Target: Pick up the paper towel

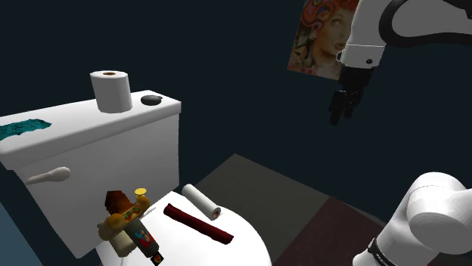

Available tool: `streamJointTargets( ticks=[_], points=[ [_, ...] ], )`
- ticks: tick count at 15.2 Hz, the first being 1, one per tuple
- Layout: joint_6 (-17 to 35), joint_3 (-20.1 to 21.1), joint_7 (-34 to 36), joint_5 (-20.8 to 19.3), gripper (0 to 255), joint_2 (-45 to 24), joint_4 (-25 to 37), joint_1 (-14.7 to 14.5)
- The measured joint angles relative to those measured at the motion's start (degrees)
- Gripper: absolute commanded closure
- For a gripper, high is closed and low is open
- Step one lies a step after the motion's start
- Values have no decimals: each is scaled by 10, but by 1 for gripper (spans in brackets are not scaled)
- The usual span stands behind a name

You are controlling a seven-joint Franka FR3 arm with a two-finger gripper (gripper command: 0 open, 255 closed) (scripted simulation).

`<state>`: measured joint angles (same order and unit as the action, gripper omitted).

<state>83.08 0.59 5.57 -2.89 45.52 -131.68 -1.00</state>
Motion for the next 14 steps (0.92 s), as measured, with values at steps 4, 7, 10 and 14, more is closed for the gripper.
streamJointTargets(
  ticks=[4, 7, 10, 14],
  points=[
    [34, 13, 16, 9, 0, -23, -13, -3],
    [80, 31, 39, 20, 0, -52, -32, -8],
    [132, 51, 64, 30, 0, -97, -41, -13],
    [200, 74, 94, 37, 0, -167, -41, -17]
  ],
)
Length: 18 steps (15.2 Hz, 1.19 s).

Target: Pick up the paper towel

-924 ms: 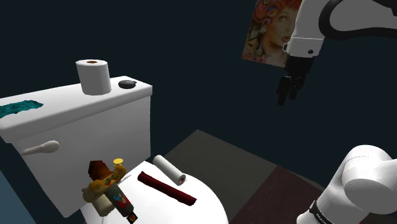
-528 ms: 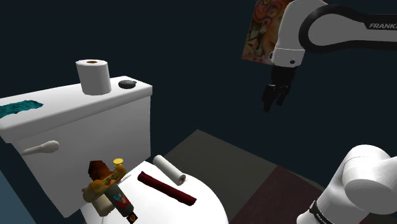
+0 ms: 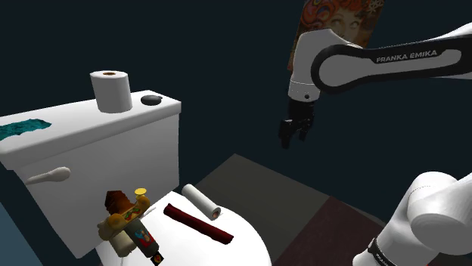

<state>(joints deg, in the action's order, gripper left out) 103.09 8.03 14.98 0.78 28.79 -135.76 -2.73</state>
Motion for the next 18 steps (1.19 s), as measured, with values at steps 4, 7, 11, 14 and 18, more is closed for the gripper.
streamJointTargets(
  ticks=[4, 7, 11, 14, 18],
  points=[
    [53, 20, 29, 1, 0, -64, 9, -3],
    [99, 38, 56, -4, 0, -128, 24, -5],
    [147, 52, 86, -20, 0, -211, 56, -6],
    [178, 63, 116, -36, 0, -277, 87, -11],
    [208, 70, 154, -64, 0, -367, 140, -21]
  ],
)
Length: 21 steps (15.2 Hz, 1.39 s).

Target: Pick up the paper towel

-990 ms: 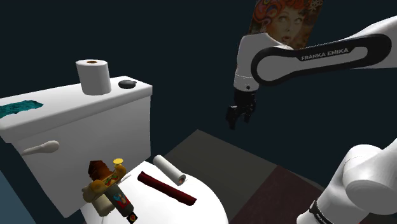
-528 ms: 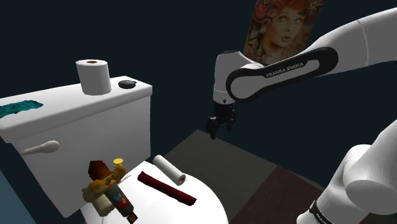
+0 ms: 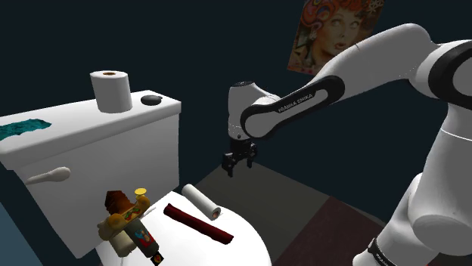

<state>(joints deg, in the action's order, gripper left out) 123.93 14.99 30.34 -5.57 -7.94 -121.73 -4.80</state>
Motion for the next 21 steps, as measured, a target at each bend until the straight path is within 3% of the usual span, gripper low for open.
streamJointTargets(
  ticks=[7, 17, 21],
  points=[
    [27, -6, 58, -47, 0, -161, 123, -34],
    [-2, -30, 93, -80, 0, -393, 376, -90],
    [7, -35, 96, -84, 0, -433, 407, -98]
  ],
)
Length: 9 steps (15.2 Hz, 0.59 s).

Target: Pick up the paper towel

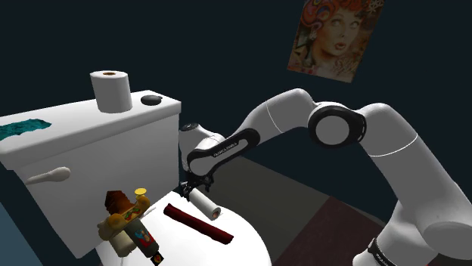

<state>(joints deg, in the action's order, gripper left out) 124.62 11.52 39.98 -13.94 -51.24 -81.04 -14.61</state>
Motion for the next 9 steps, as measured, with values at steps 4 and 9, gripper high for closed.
streamJointTargets(
  ticks=[4, 9],
  points=[
    [13, -4, 1, -3, 0, -24, 11, -2],
    [14, -4, 0, -4, 255, -28, 16, -2]
  ],
)
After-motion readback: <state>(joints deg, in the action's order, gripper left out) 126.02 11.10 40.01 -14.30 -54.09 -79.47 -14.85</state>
